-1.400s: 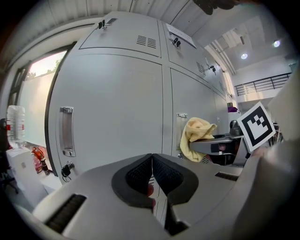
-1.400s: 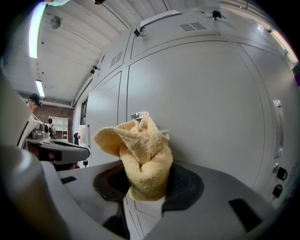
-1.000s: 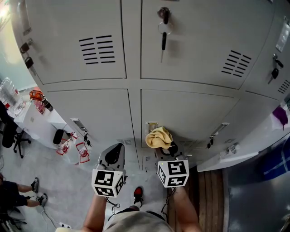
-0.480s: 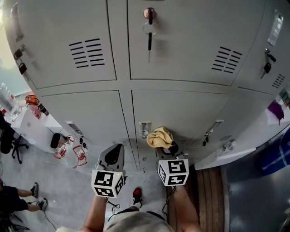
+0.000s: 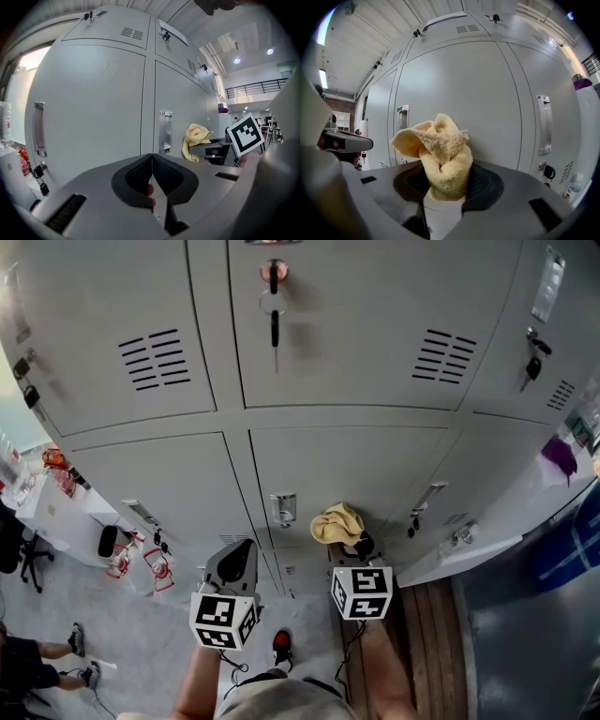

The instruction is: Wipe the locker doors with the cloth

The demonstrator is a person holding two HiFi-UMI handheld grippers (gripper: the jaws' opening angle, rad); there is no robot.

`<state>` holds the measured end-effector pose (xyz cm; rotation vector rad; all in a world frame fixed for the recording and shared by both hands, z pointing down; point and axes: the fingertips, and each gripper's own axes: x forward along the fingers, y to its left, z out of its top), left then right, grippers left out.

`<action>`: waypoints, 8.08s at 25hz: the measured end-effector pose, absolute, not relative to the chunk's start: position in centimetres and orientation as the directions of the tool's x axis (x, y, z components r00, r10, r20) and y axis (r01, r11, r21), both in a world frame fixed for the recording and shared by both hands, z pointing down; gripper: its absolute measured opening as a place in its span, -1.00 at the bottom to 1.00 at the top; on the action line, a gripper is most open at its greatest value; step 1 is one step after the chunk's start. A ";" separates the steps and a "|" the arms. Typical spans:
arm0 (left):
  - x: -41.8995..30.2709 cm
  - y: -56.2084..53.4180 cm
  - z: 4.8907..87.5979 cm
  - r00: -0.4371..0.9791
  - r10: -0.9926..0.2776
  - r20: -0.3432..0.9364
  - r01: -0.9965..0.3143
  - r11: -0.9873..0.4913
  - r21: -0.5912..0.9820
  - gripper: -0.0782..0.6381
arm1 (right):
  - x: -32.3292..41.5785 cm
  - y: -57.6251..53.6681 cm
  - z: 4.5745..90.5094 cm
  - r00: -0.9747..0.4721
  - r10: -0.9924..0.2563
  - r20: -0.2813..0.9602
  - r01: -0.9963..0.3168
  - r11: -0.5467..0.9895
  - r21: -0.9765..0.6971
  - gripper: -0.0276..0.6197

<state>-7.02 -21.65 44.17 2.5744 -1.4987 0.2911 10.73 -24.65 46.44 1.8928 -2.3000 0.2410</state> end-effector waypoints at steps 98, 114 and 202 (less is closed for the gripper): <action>-15.5 -19.6 51.2 0.266 -0.898 0.352 -0.963 -0.262 0.059 -0.72 | -2.9 -24.9 56.1 -0.493 -0.812 0.314 -0.870 0.472 -0.146 -0.35; -11.8 -20.6 51.0 0.367 -0.864 0.345 -0.928 -0.365 0.074 -0.72 | 2.5 -24.9 55.7 -0.368 -0.872 0.324 -0.930 0.349 -0.117 -0.35; -6.2 1.9 43.6 0.481 -0.855 0.192 -0.873 -0.487 0.017 -0.72 | 12.6 4.5 45.0 -0.201 -0.971 0.126 -0.979 0.202 -0.008 -0.35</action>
